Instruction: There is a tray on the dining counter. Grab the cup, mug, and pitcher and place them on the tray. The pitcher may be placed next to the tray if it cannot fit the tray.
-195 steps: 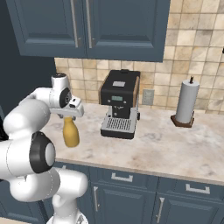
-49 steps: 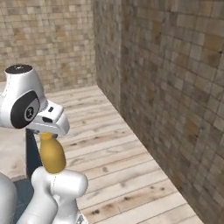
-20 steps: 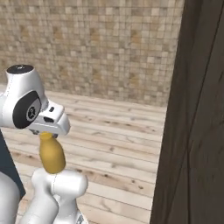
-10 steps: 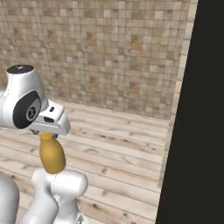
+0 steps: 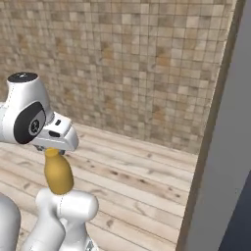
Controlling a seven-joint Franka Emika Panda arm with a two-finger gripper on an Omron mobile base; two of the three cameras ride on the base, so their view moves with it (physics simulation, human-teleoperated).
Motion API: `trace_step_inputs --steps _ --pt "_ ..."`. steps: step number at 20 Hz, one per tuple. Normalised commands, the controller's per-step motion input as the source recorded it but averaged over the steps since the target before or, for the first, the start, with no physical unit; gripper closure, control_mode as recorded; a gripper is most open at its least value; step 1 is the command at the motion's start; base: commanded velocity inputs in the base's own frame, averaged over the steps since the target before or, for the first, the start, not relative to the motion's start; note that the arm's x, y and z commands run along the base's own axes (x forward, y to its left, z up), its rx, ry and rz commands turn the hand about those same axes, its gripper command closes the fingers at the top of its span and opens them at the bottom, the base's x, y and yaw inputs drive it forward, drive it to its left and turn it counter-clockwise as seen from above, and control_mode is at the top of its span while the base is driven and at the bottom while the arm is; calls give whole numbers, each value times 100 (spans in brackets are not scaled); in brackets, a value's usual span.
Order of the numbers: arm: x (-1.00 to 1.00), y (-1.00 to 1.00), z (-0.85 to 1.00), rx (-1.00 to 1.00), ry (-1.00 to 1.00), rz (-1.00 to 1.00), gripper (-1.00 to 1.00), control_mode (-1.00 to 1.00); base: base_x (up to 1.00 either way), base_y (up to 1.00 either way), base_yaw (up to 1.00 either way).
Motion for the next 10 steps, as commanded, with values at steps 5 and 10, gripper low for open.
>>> trace_step_inputs --steps 5,10 --pt "0 0 0 0 0 0 100 100 100 10 37" --pt "0 0 0 0 0 0 100 100 100 0 58"
